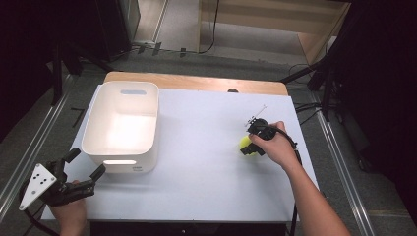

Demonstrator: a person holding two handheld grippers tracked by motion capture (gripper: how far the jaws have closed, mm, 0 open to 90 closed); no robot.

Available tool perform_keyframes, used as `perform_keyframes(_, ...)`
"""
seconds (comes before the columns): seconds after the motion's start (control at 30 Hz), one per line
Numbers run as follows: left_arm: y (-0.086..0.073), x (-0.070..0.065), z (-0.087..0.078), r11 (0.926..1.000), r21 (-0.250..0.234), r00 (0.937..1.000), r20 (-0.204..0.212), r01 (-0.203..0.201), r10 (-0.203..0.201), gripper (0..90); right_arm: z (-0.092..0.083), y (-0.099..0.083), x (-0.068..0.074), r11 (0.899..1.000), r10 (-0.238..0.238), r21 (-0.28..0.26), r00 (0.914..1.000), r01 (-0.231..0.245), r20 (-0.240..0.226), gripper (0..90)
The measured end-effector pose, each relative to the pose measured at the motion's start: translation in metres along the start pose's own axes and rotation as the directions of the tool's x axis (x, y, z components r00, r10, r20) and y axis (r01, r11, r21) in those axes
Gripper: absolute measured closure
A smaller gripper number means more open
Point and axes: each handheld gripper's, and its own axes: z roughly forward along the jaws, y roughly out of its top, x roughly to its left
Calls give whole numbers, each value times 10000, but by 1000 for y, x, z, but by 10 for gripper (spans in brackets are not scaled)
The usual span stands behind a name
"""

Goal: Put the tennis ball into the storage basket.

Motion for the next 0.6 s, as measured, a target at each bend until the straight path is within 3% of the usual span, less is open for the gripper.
perform_keyframes(0.6, 0, 0, 0, 10000, 24, 10000, -26, -6, 6, 58, -8, 2, 0, 9999, -152, -79, 9998, 151, -143, 236)
